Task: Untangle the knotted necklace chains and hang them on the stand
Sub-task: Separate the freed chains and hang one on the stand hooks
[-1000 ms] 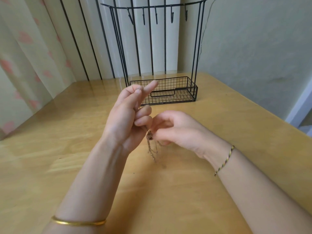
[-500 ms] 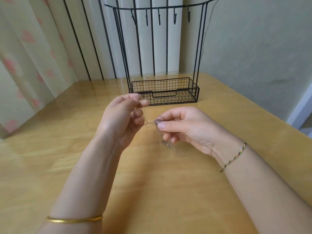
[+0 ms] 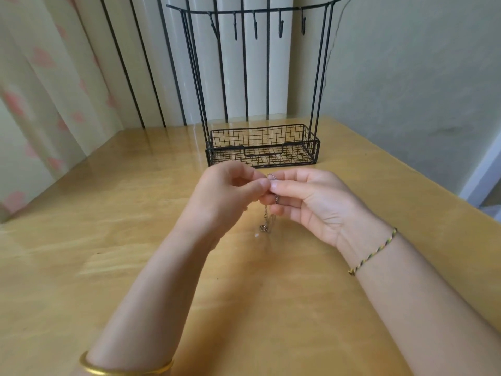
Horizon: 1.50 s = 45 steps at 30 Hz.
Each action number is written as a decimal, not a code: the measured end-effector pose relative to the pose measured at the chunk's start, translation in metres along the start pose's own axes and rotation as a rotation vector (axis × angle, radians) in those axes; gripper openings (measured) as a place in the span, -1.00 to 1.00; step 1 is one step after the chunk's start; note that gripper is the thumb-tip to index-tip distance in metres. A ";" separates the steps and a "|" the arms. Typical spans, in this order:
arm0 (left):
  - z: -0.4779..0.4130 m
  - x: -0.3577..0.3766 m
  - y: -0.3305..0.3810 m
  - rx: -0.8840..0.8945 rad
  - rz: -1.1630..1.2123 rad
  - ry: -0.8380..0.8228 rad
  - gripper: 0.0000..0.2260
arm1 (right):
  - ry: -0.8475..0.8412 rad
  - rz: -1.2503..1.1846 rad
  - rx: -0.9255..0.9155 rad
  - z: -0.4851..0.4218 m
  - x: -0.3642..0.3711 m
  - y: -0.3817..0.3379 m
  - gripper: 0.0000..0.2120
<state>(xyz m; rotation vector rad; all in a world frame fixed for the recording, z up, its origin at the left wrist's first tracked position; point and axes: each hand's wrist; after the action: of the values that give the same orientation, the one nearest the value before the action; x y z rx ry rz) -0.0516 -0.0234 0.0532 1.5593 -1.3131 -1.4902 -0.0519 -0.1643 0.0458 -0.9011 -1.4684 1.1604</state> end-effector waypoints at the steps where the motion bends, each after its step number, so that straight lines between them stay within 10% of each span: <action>1: -0.001 0.000 0.000 -0.016 0.046 -0.001 -0.96 | 0.000 -0.034 0.005 0.000 0.001 0.000 -0.93; 32: -0.001 -0.005 -0.002 0.006 -0.031 0.104 -0.90 | 0.360 -0.142 0.066 -0.009 -0.006 0.000 -0.88; 45: -0.001 0.001 0.000 -0.076 0.082 0.004 -0.76 | 0.233 -0.070 -0.056 -0.005 0.001 0.002 -0.90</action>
<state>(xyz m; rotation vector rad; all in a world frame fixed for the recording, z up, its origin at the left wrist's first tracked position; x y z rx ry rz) -0.0504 -0.0245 0.0532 1.4428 -1.2870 -1.4680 -0.0469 -0.1616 0.0439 -0.9811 -1.3365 0.9338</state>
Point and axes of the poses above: each hand's wrist, its own z-axis away from the middle knuckle, its own x-axis out of the palm, y = z × x, and after that the axes turned 6 degrees about -y, right-handed
